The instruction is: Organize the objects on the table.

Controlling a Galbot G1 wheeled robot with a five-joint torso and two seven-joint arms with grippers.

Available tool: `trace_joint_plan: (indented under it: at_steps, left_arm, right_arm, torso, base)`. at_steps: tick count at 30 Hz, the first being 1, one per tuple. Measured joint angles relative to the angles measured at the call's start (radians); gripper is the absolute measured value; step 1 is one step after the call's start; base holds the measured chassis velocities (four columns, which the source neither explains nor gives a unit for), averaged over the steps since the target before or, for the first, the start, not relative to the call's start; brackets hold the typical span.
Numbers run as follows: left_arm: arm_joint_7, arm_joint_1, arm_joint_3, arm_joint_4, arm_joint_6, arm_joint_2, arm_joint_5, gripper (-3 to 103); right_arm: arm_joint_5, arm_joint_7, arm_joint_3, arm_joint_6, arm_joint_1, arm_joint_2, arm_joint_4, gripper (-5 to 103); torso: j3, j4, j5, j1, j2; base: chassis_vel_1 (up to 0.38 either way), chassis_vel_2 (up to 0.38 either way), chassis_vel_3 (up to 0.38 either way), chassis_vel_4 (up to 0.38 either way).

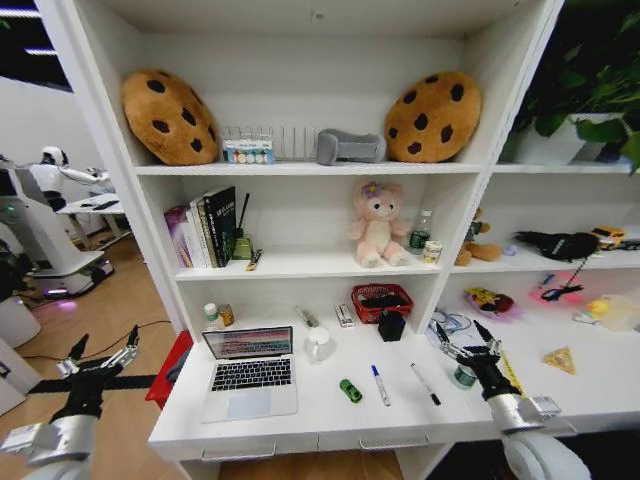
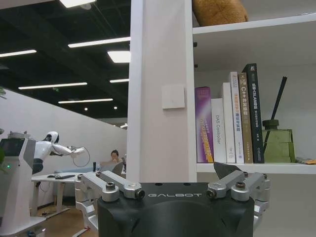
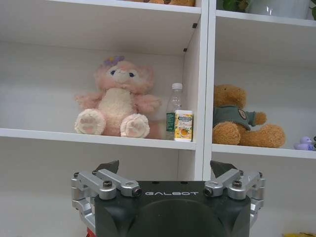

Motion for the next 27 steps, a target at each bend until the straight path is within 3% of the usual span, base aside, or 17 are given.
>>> trace_joint_plan:
  at_steps: [12, 17, 19, 22, 27]
  left_arm:
    - [0.014, 0.044, 0.040, -0.011, 0.004, 0.055, 0.061, 98]
    - [0.018, 0.056, 0.059, -0.015, 0.004, 0.091, 0.092, 84]
    - [0.018, 0.058, 0.070, -0.015, 0.004, 0.105, 0.110, 72]
    - [0.019, 0.063, 0.086, -0.017, 0.005, 0.119, 0.126, 67]
    - [0.021, 0.059, 0.139, -0.025, 0.011, 0.172, 0.159, 45]
  right_arm:
    - [0.002, -0.001, 0.004, 0.005, -0.011, 0.001, 0.000, 100]
    - [0.003, -0.001, 0.005, 0.010, -0.016, 0.005, -0.004, 100]
    - [0.003, -0.001, 0.005, 0.012, -0.017, 0.006, -0.005, 100]
    - [0.003, -0.001, 0.006, 0.014, -0.017, 0.008, -0.006, 100]
    - [0.004, 0.000, 0.009, 0.017, -0.021, 0.010, -0.006, 100]
  torso:
    - [0.000, 0.0000, 0.0000, 0.000, 0.000]
    - [0.000, 0.0000, 0.0000, 0.000, 0.000]
    - [0.000, 0.0000, -0.0001, 0.000, 0.000]
    - [0.000, 0.0000, 0.0000, 0.000, 0.000]
    - [0.000, 0.0001, 0.0000, 0.000, 0.000]
  base:
    - [0.000, 0.000, 0.000, 0.000]
    - [0.000, 0.000, 0.000, 0.000]
    - [0.000, 0.000, 0.000, 0.000]
    - [0.000, 0.000, 0.000, 0.000]
    - [0.000, 0.000, 0.000, 0.000]
